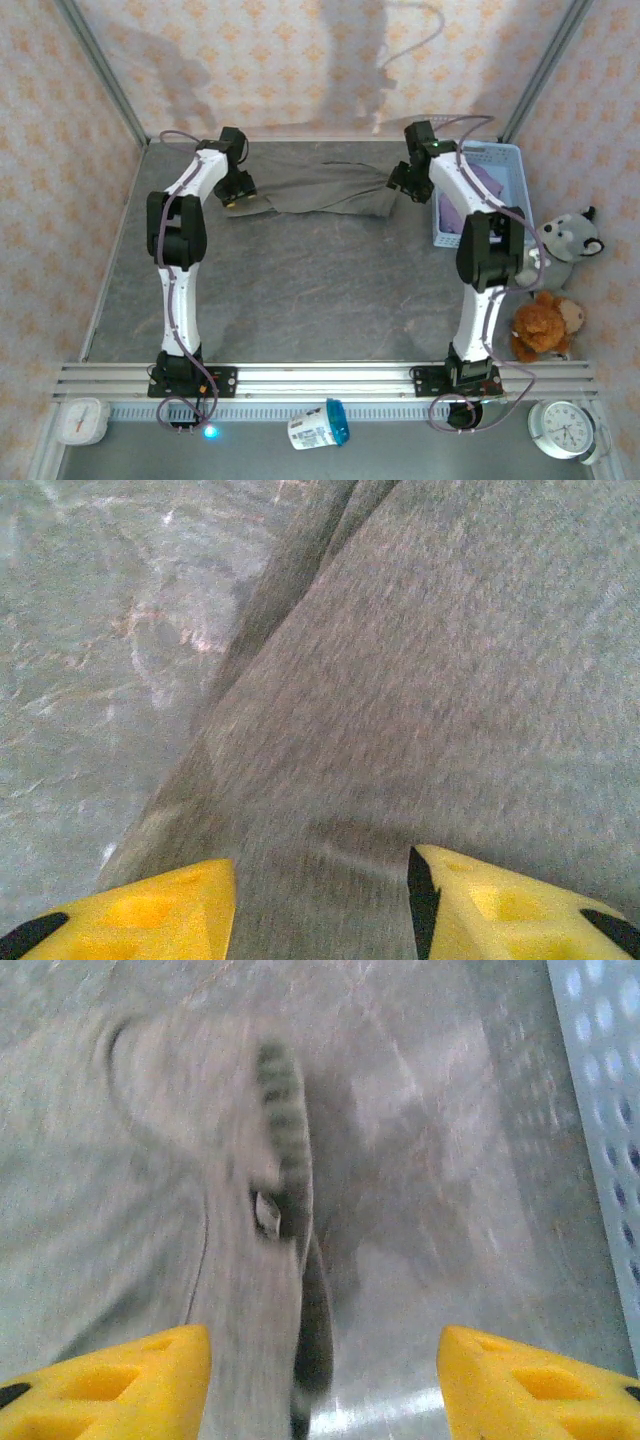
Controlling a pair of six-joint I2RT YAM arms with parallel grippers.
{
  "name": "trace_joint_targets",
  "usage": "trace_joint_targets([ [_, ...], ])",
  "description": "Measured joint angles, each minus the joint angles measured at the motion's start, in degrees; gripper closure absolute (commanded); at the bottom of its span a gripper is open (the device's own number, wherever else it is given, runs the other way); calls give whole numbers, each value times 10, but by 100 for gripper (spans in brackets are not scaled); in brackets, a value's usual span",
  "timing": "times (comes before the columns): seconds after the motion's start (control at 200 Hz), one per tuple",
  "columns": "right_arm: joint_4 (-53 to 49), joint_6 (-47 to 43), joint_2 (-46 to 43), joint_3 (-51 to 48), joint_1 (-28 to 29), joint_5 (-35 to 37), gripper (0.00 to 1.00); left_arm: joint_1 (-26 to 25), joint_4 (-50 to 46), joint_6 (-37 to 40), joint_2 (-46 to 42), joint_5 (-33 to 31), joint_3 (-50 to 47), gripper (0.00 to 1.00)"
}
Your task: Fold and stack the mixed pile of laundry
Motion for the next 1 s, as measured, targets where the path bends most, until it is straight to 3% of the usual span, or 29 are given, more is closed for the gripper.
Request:
trace_joint_targets([
  [0.135, 30, 0, -43, -78, 20, -22, 39, 1, 4, -13, -60, 2, -56, 47],
  [0.26, 56, 0, -28, -101, 33, -43, 40, 7, 26, -40, -93, 12, -98, 36],
  [0.36, 80, 0, -7, -97, 36, -50, 42, 13, 54, -71, -97, 19, -129, 35],
  [0.42, 87, -5, 14, -83, 36, -49, 46, 17, 68, -89, -97, 20, -144, 36],
  [0.525, 91, -15, 52, -55, 35, -47, 63, 18, 87, -122, -92, 23, -151, 39],
  [0.636, 92, -21, 66, -46, 35, -42, 79, 17, 112, -154, -81, 23, -151, 46],
  [0.711, 92, -28, 66, -46, 35, -40, 87, 18, 125, -172, -68, 23, -151, 57],
  [0.816, 90, -42, 66, -45, 36, -33, 94, 18, 136, -192, -52, 23, -151, 69],
  [0.916, 85, -57, 66, -45, 36, -20, 100, 18, 137, -196, -46, 23, -151, 87],
  [0.956, 80, -61, 66, -45, 36, -14, 100, 18, 138, -198, -46, 23, -151, 99],
  [1.001, 74, -67, 66, -45, 36, -7, 100, 17, 137, -191, -45, 22, -150, 100],
])
